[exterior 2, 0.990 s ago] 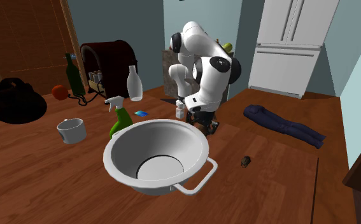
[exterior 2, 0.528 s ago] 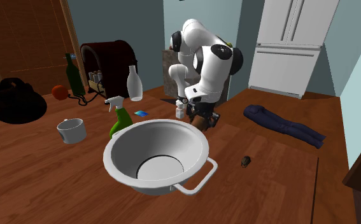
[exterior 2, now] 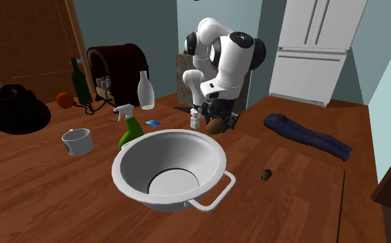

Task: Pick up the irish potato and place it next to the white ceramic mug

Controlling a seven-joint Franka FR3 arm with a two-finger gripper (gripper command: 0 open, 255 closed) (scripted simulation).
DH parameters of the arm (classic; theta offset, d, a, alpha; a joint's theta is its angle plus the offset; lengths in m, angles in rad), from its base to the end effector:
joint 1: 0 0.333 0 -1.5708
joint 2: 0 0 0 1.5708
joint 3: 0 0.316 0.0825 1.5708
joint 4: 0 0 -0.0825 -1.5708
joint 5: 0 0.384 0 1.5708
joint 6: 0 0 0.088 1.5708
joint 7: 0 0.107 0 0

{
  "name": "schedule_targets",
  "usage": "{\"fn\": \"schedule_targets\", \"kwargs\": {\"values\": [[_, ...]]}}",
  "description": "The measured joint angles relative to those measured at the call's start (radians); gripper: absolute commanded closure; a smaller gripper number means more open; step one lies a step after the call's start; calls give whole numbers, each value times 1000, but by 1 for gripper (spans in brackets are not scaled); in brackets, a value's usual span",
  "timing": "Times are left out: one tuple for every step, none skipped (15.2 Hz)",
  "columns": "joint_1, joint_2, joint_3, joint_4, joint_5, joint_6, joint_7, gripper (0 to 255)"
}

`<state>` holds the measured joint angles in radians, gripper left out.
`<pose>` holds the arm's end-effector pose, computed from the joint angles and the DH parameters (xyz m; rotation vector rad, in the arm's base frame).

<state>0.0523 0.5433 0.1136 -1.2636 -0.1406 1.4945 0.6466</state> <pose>0.6731 0.0800 0.4243 2.8403 -0.6900 -0.3718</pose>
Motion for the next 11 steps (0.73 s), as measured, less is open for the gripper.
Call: {"fn": "schedule_targets", "kwargs": {"values": [[1,-1,0,12,0,-13,-1,255],[2,4,0,32,0,-28,-3,255],[2,8,-1,55,-1,-46,-6,255],[3,8,0,68,-1,-59,-6,255],[4,10,-1,86,-1,-76,-9,255],[3,9,-1,97,-1,-86,-11,255],[4,10,-1,111,-1,-100,-12,255],[6,11,-1,125,-1,-113,-12,255],[-2,4,-3,119,-2,-113,-22,255],[-13,-13,-7,100,-3,-110,-35,255],[-25,-12,-12,101,-6,-108,-51,255]]}}
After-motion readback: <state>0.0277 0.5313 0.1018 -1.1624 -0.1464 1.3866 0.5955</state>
